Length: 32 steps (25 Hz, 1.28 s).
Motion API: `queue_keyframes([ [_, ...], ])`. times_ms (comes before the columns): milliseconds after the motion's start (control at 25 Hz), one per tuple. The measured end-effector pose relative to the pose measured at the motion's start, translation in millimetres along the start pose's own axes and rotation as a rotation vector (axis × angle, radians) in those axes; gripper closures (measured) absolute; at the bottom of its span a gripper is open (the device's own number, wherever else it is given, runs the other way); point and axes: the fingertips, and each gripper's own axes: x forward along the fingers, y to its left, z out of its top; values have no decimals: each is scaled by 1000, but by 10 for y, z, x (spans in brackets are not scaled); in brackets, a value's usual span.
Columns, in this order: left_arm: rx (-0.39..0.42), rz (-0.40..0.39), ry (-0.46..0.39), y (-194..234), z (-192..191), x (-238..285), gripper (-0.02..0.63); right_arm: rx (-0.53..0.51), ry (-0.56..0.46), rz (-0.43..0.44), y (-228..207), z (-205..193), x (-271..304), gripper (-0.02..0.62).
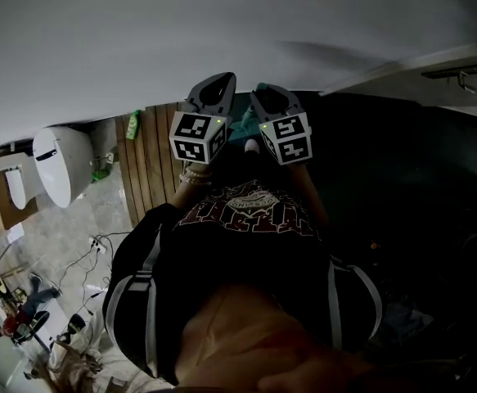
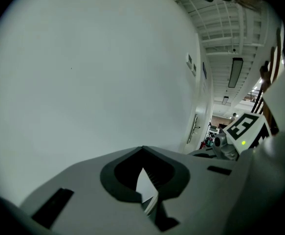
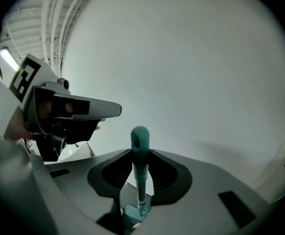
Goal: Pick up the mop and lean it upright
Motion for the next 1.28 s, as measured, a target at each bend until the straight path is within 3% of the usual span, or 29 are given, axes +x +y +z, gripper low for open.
queue_keyframes([
  [840, 47, -31, 14, -217, -40, -65, 561, -14, 3, 23, 188, -163, -278, 480],
  [1080, 45, -59, -42, -283, 35, -93, 560, -13, 9, 20, 184, -198, -297, 480],
  [1280, 49, -45, -28, -272, 7, -78, 560, -12, 8, 21, 164, -199, -284, 480],
])
